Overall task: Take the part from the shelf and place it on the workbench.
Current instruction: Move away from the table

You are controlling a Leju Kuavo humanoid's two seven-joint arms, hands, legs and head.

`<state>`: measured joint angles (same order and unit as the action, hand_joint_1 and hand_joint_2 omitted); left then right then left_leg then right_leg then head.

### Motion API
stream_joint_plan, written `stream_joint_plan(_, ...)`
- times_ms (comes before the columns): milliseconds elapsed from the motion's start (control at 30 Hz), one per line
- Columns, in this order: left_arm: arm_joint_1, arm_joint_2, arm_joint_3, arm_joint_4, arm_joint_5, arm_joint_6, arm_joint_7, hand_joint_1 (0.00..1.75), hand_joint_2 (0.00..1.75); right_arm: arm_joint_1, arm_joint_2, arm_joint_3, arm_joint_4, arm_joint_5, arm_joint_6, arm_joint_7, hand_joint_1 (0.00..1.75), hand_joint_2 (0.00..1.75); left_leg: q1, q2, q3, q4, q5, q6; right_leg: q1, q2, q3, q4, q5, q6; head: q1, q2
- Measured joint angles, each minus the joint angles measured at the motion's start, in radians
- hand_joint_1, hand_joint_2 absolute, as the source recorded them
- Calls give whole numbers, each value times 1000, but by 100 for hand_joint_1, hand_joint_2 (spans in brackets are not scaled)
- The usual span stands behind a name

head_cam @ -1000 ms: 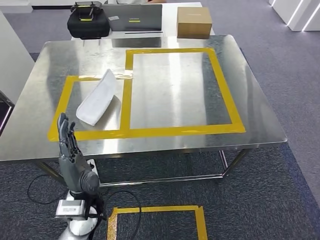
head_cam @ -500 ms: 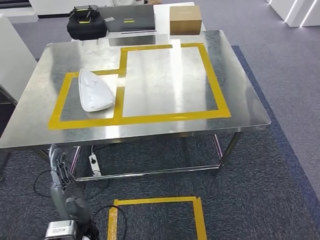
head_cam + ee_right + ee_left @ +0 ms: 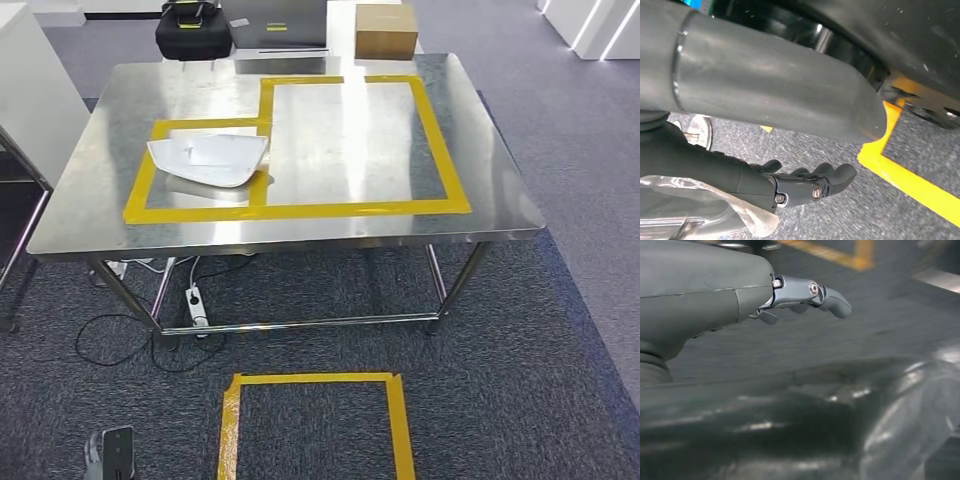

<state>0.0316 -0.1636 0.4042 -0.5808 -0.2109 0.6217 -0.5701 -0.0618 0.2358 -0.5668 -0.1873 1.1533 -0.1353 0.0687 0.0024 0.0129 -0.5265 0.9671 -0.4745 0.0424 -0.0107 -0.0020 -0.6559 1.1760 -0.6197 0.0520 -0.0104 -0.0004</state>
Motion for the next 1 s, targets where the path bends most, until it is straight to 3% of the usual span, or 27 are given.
stream_joint_plan(33,-10,2,16,54,-11,-1,47,0,0,0,0,0,0,5,1,0,0,0,0,1,-15,1,12,-1,0,0,-7,57,-22,4,0,0)
stream_joint_plan(67,-20,4,28,102,-24,-3,107,0,0,-1,0,0,0,11,3,0,0,0,0,2,-32,4,23,-3,-1,0,-4,93,-19,7,0,0)
stream_joint_plan(100,-30,5,36,145,-40,-7,172,0,0,-1,-1,0,0,16,5,1,0,0,0,3,-49,7,34,-5,-2,0,14,98,6,9,0,0)
stream_joint_plan(167,-44,3,41,210,-76,-14,288,0,0,-3,-1,0,0,24,8,3,0,0,1,3,-79,19,53,-11,-4,0,100,7,61,10,0,0)
stream_joint_plan(233,-54,-3,37,255,-118,-23,382,0,0,-8,-1,0,-1,32,9,4,0,0,-1,2,-102,35,69,-21,-3,1,206,-143,57,3,0,0)
stream_joint_plan(300,-61,-8,29,287,-155,-35,452,0,0,-11,-1,0,-2,37,9,4,0,0,-3,2,-112,42,87,-31,1,3,246,-218,36,-13,0,0)
stream_joint_plan(367,-63,-12,19,312,-179,-46,490,0,0,-9,-1,0,-2,42,9,7,0,0,0,1,-118,44,90,-42,2,0,230,-217,46,-32,-1,0)
stream_joint_plan(400,-62,-14,13,321,-187,-52,500,0,0,-8,-1,0,-2,46,9,9,0,0,2,0,-122,59,63,-48,1,-2,220,-217,56,-43,-3,0)
stream_joint_plan(500,-62,-19,-3,337,-207,-69,511,0,0,-7,-1,2,-2,57,12,15,0,0,6,-3,-144,207,-99,-62,3,-7,179,-216,93,-60,-7,0)
stream_joint_plan(533,-62,-20,-9,340,-214,-73,511,0,0,-6,-1,2,-2,60,12,16,0,0,6,-3,-148,268,-131,-63,4,-8,164,-214,106,-60,-8,0)
stream_joint_plan(567,-63,-20,-15,343,-221,-76,511,0,0,-6,-1,2,-2,63,13,17,0,0,6,-3,-142,309,-135,-63,5,-9,148,-211,118,-60,-8,0)
stream_joint_plan(600,-64,-20,-20,344,-227,-77,510,0,0,-5,-1,2,-2,65,13,17,0,0,6,-3,-126,323,-117,-62,7,-10,132,-205,130,-59,-8,0)
stream_joint_plan(633,-64,-20,-24,345,-232,-79,508,0,0,-6,-1,3,-2,67,13,17,0,0,5,-3,-95,302,-85,-59,7,-10,114,-199,140,-58,-8,0)
stream_joint_plan(700,-66,-20,-34,346,-239,-81,502,0,0,-7,-1,3,-2,69,12,14,0,0,3,-5,4,173,-49,-47,10,-9,82,-185,157,-53,-8,0)
stream_joint_plan(767,-70,-21,-41,347,-244,-84,495,0,0,-8,-1,3,-2,67,10,7,0,0,-2,-7,82,45,-65,-34,11,-10,63,-176,173,-43,-8,0)
stream_joint_plan(800,-73,-21,-42,347,-249,-84,493,0,0,-8,-1,3,-2,66,9,3,0,0,-5,-8,94,16,-74,-30,11,-10,57,-175,183,-37,-7,0)
stream_joint_plan(867,-75,-22,-46,350,-259,-85,494,0,0,-8,-1,3,-2,67,4,-2,0,0,-5,-6,81,4,-67,-20,8,-10,46,-174,192,-23,-8,0)
stream_joint_plan(900,-76,-23,-50,351,-264,-85,497,0,0,-8,-2,3,-2,65,1,-1,0,0,-4,-5,72,1,-58,-13,7,-8,36,-164,177,-17,-7,0)
stream_joint_plan(933,-77,-24,-54,351,-269,-86,500,0,0,-8,-2,2,-2,60,-2,1,0,0,-2,-4,61,-2,-47,-6,7,-6,24,-138,143,-11,-5,0)
stream_joint_plan(1000,-78,-25,-62,352,-274,-87,505,0,0,-8,-2,1,-2,47,-7,6,0,0,-2,1,36,-3,-26,2,5,-2,-7,-35,49,-4,0,0)
